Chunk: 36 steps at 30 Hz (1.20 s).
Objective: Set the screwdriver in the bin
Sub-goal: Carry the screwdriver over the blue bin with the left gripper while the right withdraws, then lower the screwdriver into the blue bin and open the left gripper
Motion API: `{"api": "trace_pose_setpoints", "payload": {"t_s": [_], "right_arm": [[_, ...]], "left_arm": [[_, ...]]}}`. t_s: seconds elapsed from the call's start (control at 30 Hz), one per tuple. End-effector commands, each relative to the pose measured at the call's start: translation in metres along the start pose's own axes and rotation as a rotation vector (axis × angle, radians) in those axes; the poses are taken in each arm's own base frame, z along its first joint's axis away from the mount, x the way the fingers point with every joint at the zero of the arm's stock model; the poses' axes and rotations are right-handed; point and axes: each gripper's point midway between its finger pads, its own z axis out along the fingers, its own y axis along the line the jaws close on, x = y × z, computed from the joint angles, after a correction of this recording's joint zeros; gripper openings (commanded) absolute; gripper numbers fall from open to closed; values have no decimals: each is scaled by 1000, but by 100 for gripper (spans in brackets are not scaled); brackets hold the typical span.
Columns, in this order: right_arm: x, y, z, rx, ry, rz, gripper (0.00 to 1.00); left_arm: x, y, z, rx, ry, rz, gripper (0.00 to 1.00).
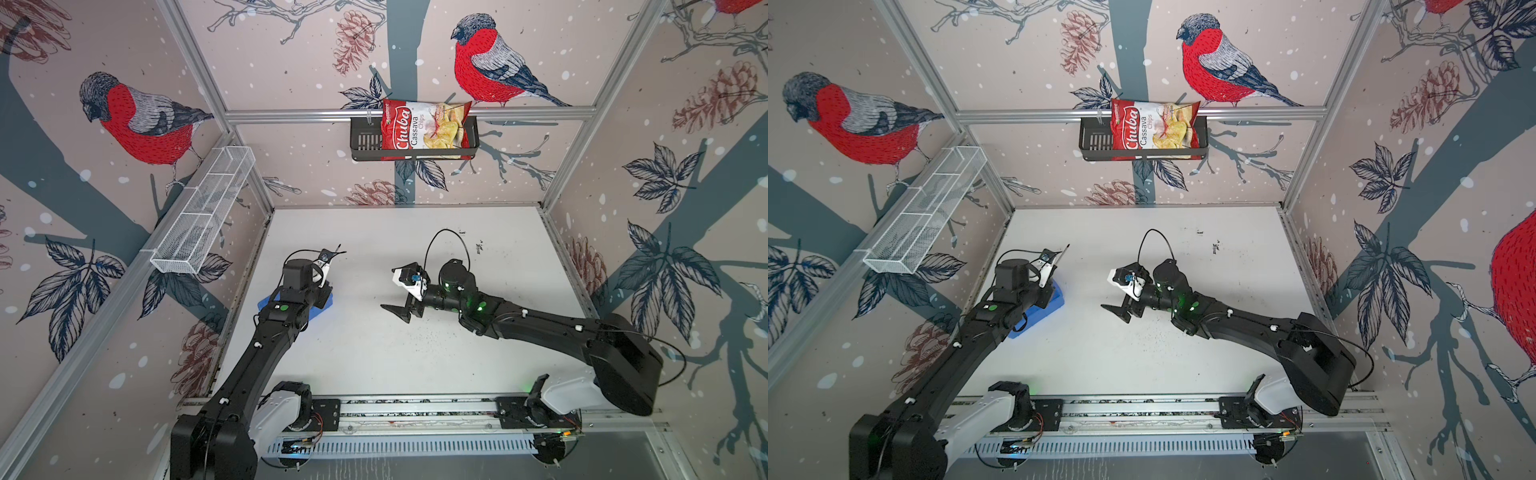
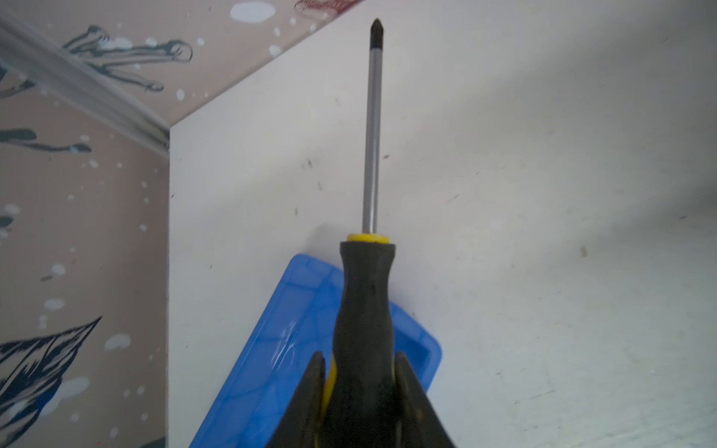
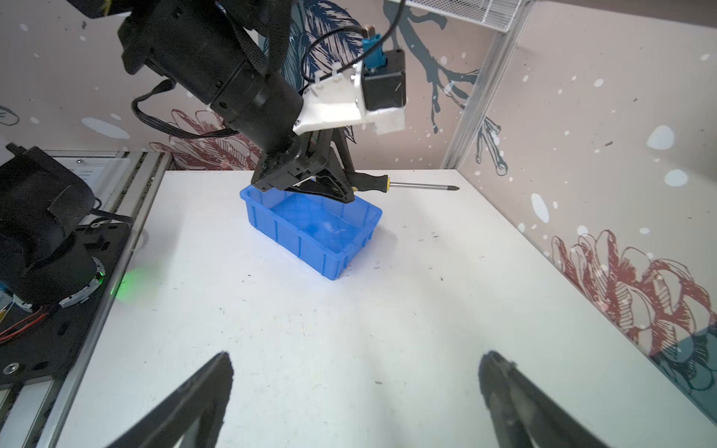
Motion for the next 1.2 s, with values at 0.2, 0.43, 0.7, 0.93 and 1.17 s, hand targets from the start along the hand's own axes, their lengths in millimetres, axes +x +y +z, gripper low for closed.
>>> {"api": "trace_pose_setpoints", "payload": {"t_s": [0.2, 0.43, 0.7, 0.93, 1.17], "right_arm": [[-2, 6, 12, -38, -2, -44, 100], [-10, 12, 13, -91, 7, -29, 100], [-6, 11, 11, -93, 7, -27, 100], [-7, 11, 9, -83, -11, -12, 100], [4, 8, 6, -75, 13, 1, 100]], "left_arm": [[57, 28, -2, -117, 141, 107, 0], [87, 46, -1, -200, 229, 209, 0], [108, 50, 3, -220, 288, 252, 0], [113, 48, 16, -163, 347, 233, 0], [117, 48, 20, -155, 361, 220, 4]]}}
